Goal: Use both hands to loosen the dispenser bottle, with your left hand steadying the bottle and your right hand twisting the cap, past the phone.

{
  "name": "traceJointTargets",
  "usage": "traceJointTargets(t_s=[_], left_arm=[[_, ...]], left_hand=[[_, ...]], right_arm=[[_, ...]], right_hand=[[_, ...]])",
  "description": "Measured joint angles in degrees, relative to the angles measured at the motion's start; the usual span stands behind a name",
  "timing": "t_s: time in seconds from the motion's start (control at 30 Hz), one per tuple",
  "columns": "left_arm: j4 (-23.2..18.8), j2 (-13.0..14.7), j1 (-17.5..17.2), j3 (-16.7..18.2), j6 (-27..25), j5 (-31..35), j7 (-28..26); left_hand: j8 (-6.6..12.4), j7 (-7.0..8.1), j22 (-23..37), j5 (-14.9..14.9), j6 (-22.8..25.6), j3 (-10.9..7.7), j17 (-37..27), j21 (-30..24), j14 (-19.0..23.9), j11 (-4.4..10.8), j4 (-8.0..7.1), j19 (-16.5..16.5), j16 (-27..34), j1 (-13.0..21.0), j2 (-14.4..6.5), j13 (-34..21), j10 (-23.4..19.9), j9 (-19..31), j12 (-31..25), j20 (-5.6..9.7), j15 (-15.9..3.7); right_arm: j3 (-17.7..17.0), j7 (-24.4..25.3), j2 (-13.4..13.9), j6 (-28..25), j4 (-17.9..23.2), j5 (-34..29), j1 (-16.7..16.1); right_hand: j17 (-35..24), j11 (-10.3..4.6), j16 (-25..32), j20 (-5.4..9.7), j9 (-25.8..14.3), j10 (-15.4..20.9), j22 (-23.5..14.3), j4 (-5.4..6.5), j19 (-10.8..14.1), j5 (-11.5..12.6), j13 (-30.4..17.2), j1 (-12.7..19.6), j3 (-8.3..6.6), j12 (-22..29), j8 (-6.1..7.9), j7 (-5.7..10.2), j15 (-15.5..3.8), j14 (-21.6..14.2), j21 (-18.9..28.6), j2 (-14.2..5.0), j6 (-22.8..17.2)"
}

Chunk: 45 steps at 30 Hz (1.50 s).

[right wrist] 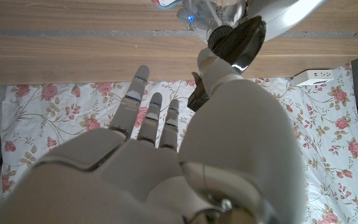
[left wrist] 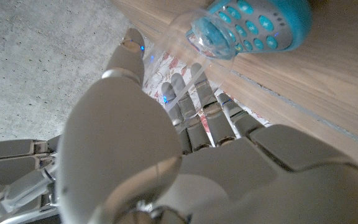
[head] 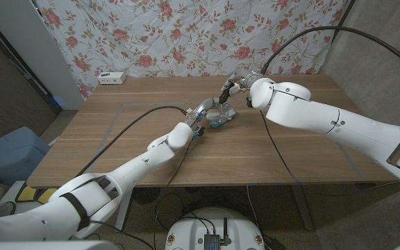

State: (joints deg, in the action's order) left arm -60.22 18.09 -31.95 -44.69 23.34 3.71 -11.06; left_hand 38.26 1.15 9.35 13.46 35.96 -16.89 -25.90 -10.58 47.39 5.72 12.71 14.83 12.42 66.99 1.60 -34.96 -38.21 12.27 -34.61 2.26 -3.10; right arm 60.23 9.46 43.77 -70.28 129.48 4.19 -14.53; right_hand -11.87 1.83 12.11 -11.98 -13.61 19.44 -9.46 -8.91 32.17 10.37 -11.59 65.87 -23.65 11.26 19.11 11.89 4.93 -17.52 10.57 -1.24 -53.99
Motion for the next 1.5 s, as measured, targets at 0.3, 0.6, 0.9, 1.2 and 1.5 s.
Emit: traceJointTargets(t_s=[0.3, 0.6, 0.9, 1.2, 1.5], left_arm=[[0.65, -0.30, 0.28, -0.13, 0.41, -0.04, 0.02], [0.97, -0.39, 0.41, -0.20, 0.62, -0.07, 0.02], [0.98, -0.39, 0.41, -0.23, 0.67, -0.09, 0.01], [-0.14, 0.07, -0.17, -0.21, 0.44, -0.04, -0.23], [-1.82, 0.77, -1.00, 0.10, -0.38, 0.18, -0.50]], left_hand=[[-0.21, 0.00, 0.00, 0.00, 0.00, -0.03, 0.00, 0.00, -0.02, 0.00, 0.03, 0.00, -0.01, 0.00, 0.00, 0.01, 0.00, 0.00, -0.16, 0.00, -0.02], [-0.27, 0.00, 0.00, 0.32, 0.00, -0.03, 0.00, 0.00, -0.09, 0.00, 0.03, 0.00, -0.11, 0.00, 0.00, -0.26, 0.00, 0.00, -0.14, 0.00, -0.09], [-0.44, 0.00, 0.00, 0.32, 0.00, -0.01, -0.01, 0.00, -0.09, 0.00, 0.02, 0.00, -0.23, 0.00, 0.00, -0.34, 0.00, 0.00, -0.40, 0.00, -0.09], [-0.37, 0.00, 0.00, 0.53, 0.00, -0.01, 0.01, 0.00, -0.10, 0.00, 0.01, 0.00, 0.18, 0.00, 0.00, -0.33, 0.00, 0.13, -0.41, 0.00, -0.10], [-0.09, 0.00, 0.00, 0.87, 0.00, -0.17, -0.12, 0.00, -0.11, 0.00, 0.17, 0.00, 0.18, 0.00, 0.00, -0.28, 0.00, 0.13, -0.40, 0.00, -0.10]], right_arm=[[0.22, -2.41, 0.28, 0.22, -0.09, -0.65, 1.02], [0.95, -4.78, 0.57, 0.30, -0.14, -1.34, 2.06], [1.92, -6.89, 0.87, 0.23, -0.13, -1.74, 3.47], [3.27, -9.42, 1.52, -0.34, 0.64, -2.03, 5.38], [4.63, -11.45, 2.27, -0.68, 1.48, -2.55, 7.13]], right_hand=[[0.00, -0.31, 0.00, -0.34, 0.56, -0.76, 0.00, -0.01, -0.80, -0.05, 0.00, -0.19, 0.43, 0.00, -1.65, 0.66, 0.42, 1.00, 0.00, -0.21, 2.70], [0.01, -0.32, -0.25, -0.34, 0.86, -1.60, 0.00, -0.01, -1.78, -0.05, 0.00, -0.07, 0.43, 0.00, -3.05, 0.81, 0.91, 1.49, 0.00, 0.26, 5.14], [0.01, 0.35, -0.47, -0.31, 1.64, -3.22, 0.00, -0.02, -3.18, -0.05, 0.00, -0.82, 0.43, -0.25, -6.67, 0.62, 2.37, 2.95, 0.00, 1.01, 11.72], [0.16, 0.83, -0.69, -0.34, 2.05, -3.70, 0.00, 0.31, -4.44, -0.05, 0.00, -2.62, 0.75, -0.24, -8.74, 0.59, 3.26, 3.85, -0.23, 3.15, 17.40], [0.42, 0.78, -0.68, -0.30, 2.17, -2.38, 0.00, 1.73, -5.02, -0.04, -0.07, -6.68, 2.18, 0.44, -8.95, 0.67, 3.56, 4.14, -0.22, 4.38, 21.02]])
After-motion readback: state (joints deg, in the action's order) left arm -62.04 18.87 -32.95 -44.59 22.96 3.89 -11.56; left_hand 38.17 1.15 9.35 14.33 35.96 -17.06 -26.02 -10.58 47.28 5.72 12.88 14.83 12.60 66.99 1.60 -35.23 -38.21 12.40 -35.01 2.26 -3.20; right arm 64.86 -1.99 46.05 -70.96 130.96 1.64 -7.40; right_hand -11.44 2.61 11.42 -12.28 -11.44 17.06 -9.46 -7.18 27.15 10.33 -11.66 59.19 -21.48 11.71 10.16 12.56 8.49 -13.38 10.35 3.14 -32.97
